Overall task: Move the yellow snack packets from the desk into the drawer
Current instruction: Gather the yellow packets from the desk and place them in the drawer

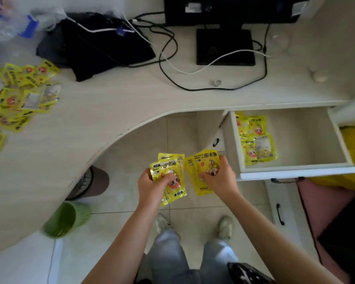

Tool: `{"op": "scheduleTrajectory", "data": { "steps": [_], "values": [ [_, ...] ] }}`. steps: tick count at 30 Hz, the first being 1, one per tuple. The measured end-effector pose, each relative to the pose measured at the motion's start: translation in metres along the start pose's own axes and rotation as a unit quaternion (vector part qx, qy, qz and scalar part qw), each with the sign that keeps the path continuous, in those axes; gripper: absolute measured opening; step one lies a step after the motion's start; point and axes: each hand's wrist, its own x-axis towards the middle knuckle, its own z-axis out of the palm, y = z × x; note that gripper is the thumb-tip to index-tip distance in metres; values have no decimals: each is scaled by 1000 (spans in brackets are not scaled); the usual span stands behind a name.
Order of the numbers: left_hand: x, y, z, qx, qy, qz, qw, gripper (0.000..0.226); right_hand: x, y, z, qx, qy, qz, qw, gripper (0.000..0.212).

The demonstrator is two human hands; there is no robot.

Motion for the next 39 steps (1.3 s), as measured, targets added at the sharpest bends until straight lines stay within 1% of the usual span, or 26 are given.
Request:
{"op": "scheduleTrajectory", "data": {
  "steps": [4,9,11,15,18,25,28,32,35,39],
  "values": [
    [-24,-8,76,-3,-7,-6,1000,30,14,45,-68,6,3,14,1000,61],
    [-46,-18,162,-7,5,-17,1000,32,38,94,-145,0,11,16,1000,67],
    [-51,-18,190,-9,4,-17,1000,32,50,106,-171,4,17,20,1000,66],
    [-51,-12,237,1,-7,-17,1000,34,76,125,-212,-2,28,40,999,55],
    [-44,-3,269,4,-24,-15,1000,35,100,133,-233,-9,42,51,998,54],
    [-5,14,326,65,-45,-15,997,32,164,133,-252,0,43,77,996,55],
    [16,15,344,117,-56,-7,991,32,188,133,-251,-2,29,95,995,58],
    [42,9,363,186,-96,-14,978,33,216,141,-241,-30,-2,116,993,61],
    [56,4,368,197,-71,-47,977,37,230,148,-232,-50,-25,130,990,64],
    [71,-10,376,195,-38,-76,977,40,241,157,-218,-51,-48,155,985,61]
  ]
}}
